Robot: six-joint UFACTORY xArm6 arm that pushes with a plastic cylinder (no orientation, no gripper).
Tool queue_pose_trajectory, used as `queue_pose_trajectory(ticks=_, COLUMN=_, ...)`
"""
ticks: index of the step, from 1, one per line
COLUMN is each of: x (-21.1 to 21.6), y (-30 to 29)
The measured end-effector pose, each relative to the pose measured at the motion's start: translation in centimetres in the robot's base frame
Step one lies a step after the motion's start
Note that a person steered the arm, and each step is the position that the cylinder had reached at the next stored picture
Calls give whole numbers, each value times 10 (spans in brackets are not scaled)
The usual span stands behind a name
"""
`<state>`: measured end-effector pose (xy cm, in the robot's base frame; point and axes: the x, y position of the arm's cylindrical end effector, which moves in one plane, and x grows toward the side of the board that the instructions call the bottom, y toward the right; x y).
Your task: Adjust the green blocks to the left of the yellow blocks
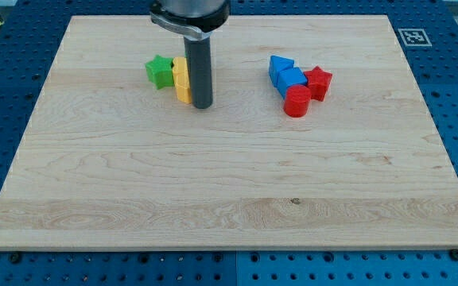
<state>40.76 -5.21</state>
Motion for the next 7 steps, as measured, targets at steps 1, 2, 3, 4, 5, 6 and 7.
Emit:
queue_pose_trajectory(ticks=1, x=0, y=-24)
queue_pose_trajectory(ticks=2, x=0, y=-50)
queue_pose_trajectory(ticks=3, x=0, y=-53)
queue_pose_trajectory(ticks=4, x=0, y=-12)
queue_pose_trajectory(ticks=5, x=-4, y=33)
queue_pose_trajectory(ticks=6, x=-35, y=39)
queue_pose_trajectory(ticks=7, x=-71, y=24)
